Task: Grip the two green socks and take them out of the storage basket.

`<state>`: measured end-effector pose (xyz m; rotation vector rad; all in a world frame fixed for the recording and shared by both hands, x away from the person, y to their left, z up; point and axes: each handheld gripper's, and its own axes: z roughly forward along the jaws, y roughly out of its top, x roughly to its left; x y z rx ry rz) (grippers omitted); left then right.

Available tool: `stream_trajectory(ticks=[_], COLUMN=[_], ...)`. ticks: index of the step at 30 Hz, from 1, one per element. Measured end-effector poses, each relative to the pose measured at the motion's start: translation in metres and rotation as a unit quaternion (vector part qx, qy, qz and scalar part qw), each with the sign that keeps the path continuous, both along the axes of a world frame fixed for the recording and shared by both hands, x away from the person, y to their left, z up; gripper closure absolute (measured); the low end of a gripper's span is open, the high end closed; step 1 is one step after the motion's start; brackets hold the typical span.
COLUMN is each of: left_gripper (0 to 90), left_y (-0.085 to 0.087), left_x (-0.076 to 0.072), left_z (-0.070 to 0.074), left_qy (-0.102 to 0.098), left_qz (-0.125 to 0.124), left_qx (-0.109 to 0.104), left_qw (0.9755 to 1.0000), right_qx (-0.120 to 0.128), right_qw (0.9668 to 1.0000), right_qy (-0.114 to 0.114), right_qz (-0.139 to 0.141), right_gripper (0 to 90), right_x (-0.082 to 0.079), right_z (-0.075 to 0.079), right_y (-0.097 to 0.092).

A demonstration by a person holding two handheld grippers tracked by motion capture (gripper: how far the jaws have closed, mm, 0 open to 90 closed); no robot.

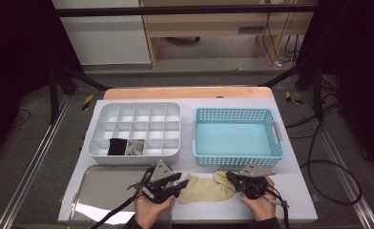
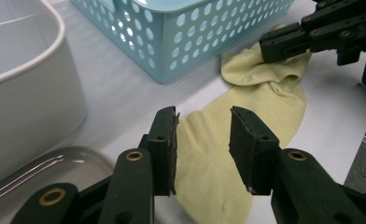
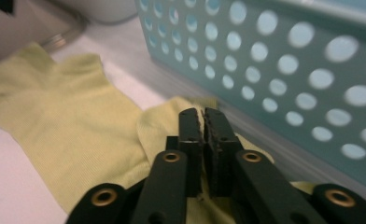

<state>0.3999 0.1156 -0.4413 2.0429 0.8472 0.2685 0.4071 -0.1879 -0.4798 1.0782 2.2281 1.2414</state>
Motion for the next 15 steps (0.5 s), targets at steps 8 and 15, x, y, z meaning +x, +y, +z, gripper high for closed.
stream_trajectory(ticks=[8,15], left_gripper=[58.8,58.4], left_y=[-0.024,-0.043], left_x=[0.007,0.014], left_z=[0.005,0.004], left_qy=[-0.002,-0.004], left_qz=[-0.011,-0.013], left_qx=[0.006,0.006], left_qw=[0.9999,0.9999], right_qx=[0.038,0.03], right_qw=[0.9976,0.9963], right_qy=[-0.038,-0.008], right_qz=[-0.044,-0.081], right_gripper=[75.2,69.9], right_x=[-0.015,-0.018], right_z=[0.027,0.011], right_y=[-0.031,-0.052])
